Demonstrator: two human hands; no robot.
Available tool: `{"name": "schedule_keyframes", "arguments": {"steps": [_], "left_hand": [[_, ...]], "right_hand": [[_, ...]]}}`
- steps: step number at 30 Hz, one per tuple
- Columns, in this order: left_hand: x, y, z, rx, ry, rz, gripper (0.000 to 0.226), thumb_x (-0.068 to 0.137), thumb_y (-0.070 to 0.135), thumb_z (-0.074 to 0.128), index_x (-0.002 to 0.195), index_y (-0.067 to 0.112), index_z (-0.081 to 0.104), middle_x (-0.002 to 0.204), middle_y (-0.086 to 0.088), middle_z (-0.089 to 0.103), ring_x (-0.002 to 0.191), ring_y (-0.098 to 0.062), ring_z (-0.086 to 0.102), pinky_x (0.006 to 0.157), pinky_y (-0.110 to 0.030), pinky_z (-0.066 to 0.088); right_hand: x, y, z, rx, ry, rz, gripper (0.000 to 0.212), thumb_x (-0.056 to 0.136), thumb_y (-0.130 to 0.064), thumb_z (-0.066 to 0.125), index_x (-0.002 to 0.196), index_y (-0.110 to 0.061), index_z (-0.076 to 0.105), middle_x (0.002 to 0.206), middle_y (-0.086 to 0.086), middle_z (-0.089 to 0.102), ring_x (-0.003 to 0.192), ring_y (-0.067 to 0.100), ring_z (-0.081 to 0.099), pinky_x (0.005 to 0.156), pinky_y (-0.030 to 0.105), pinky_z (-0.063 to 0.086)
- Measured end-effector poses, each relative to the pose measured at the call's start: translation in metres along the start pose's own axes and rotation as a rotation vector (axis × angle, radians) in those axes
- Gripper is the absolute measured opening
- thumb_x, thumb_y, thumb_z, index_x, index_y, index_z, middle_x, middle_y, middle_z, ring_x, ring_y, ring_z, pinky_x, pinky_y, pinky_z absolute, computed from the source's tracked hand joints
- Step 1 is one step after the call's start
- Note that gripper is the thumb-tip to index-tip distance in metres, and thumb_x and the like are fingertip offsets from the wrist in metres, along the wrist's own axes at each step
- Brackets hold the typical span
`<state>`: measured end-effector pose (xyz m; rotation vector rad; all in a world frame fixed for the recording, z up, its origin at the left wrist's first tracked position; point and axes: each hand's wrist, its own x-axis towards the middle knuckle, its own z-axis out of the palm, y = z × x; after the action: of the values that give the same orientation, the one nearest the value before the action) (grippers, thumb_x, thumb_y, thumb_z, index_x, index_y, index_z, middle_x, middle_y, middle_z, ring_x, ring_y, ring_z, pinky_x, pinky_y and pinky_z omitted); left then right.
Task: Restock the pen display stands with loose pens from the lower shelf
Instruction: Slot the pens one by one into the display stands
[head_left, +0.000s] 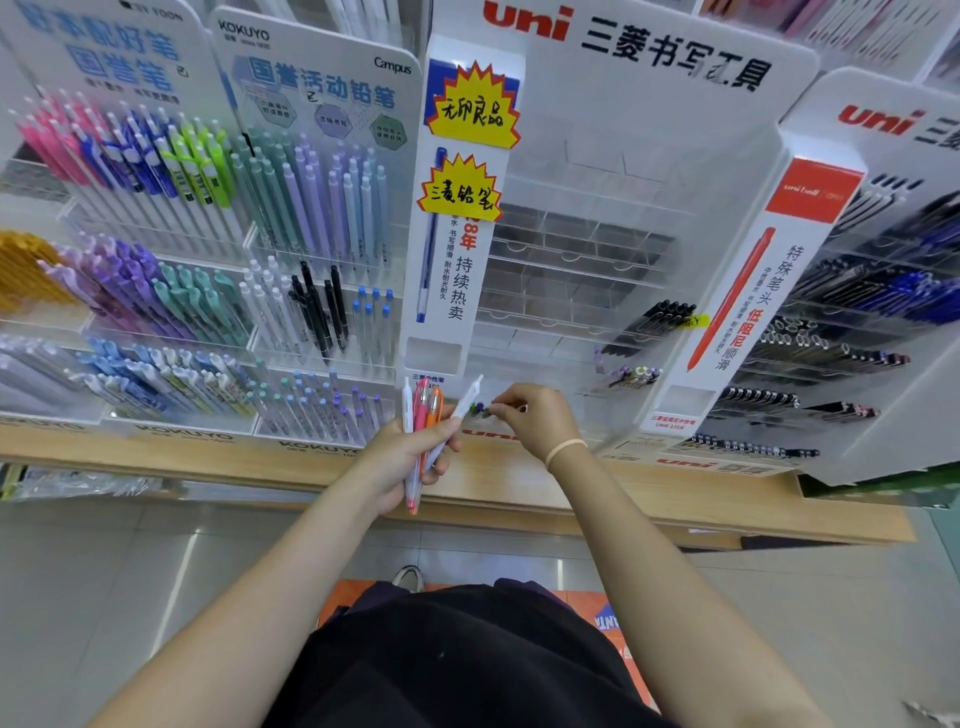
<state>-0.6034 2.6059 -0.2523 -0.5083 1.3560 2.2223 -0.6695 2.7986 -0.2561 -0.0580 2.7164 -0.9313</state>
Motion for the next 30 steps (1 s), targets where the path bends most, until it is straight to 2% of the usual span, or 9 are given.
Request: {"name": "schedule_keyframes", "arguments": {"steps": [4,6,9,13,20,23,26,28,30], "left_hand": [[0.002,0.001,0.003,-0.004,-0.016,-0.007,0.03,0.09,0.018,0.068,0.118,0.007,0.064,0.078,-0.01,0.066,0.051,-0.016,0.054,0.039,-0.02,0.035],[0.002,0.002,0.006,-0.01,-0.033,-0.008,0.039,0.084,0.02,0.07,0.119,0.006,0.063,0.078,-0.01,0.067,0.052,-0.017,0.055,0.039,-0.02,0.035],[0.002,0.003,0.012,0.0,-0.055,-0.01,0.029,0.086,0.018,0.069,0.112,0.004,0.063,0.079,-0.011,0.067,0.051,-0.016,0.055,0.038,-0.02,0.034],[0.002,0.007,0.021,0.039,-0.09,-0.007,0.014,0.096,0.013,0.062,0.104,0.002,0.064,0.081,-0.012,0.069,0.05,-0.016,0.057,0.038,-0.019,0.034],[-0.006,0.016,0.037,0.095,-0.063,0.058,0.035,0.087,0.024,0.069,0.114,0.003,0.065,0.09,-0.015,0.073,0.055,-0.02,0.063,0.039,-0.02,0.04],[-0.018,0.016,0.047,0.142,-0.004,0.096,0.025,0.096,0.023,0.061,0.115,0.01,0.069,0.098,-0.015,0.076,0.071,-0.025,0.072,0.051,-0.024,0.053],[-0.033,0.021,0.045,0.144,0.068,0.109,0.028,0.097,0.026,0.058,0.118,0.011,0.068,0.101,-0.016,0.076,0.083,-0.027,0.075,0.069,-0.03,0.061],[-0.042,0.03,0.039,0.225,0.122,0.125,0.031,0.096,0.031,0.057,0.12,0.014,0.067,0.089,-0.013,0.076,0.07,-0.024,0.072,0.064,-0.029,0.059],[-0.051,0.038,0.032,0.273,0.173,0.142,0.028,0.099,0.028,0.056,0.121,0.014,0.068,0.065,-0.006,0.063,0.049,-0.016,0.058,0.047,-0.023,0.049]], "right_hand": [[-0.006,-0.01,-0.008,0.017,0.106,-0.059,0.021,0.095,-0.025,0.064,0.103,-0.01,0.076,0.105,0.006,0.073,0.096,0.019,0.064,0.088,0.032,0.048],[-0.014,-0.021,-0.015,0.351,0.129,-0.004,0.023,0.098,-0.024,0.06,0.099,-0.007,0.076,0.093,0.005,0.074,0.083,0.017,0.068,0.078,0.035,0.054],[-0.024,-0.03,-0.026,0.873,-0.092,0.089,0.022,0.101,-0.018,0.055,0.102,-0.004,0.073,0.089,0.008,0.072,0.081,0.021,0.066,0.065,0.028,0.052],[-0.028,-0.026,-0.034,0.923,-0.142,0.07,0.016,0.099,-0.011,0.057,0.102,-0.007,0.072,0.089,0.004,0.073,0.083,0.021,0.063,0.068,0.028,0.048],[-0.031,-0.026,-0.047,0.968,-0.118,0.062,0.015,0.095,-0.016,0.063,0.104,-0.007,0.072,0.092,0.009,0.072,0.087,0.025,0.063,0.077,0.039,0.049],[-0.034,-0.022,-0.055,1.027,-0.11,0.041,0.015,0.096,-0.014,0.062,0.098,-0.004,0.073,0.089,0.012,0.073,0.083,0.03,0.061,0.076,0.047,0.044],[-0.03,-0.023,-0.066,1.064,-0.064,0.033,0.016,0.097,-0.012,0.06,0.094,-0.005,0.074,0.081,0.009,0.071,0.073,0.029,0.057,0.073,0.048,0.042],[-0.028,-0.027,-0.068,1.042,-0.033,0.005,0.013,0.095,-0.013,0.063,0.094,-0.007,0.075,0.079,0.007,0.069,0.07,0.026,0.055,0.07,0.044,0.045],[-0.03,-0.036,-0.065,1.022,-0.019,-0.025,0.011,0.093,-0.012,0.065,0.094,-0.01,0.076,0.08,0.004,0.07,0.068,0.018,0.058,0.065,0.033,0.049]]}}
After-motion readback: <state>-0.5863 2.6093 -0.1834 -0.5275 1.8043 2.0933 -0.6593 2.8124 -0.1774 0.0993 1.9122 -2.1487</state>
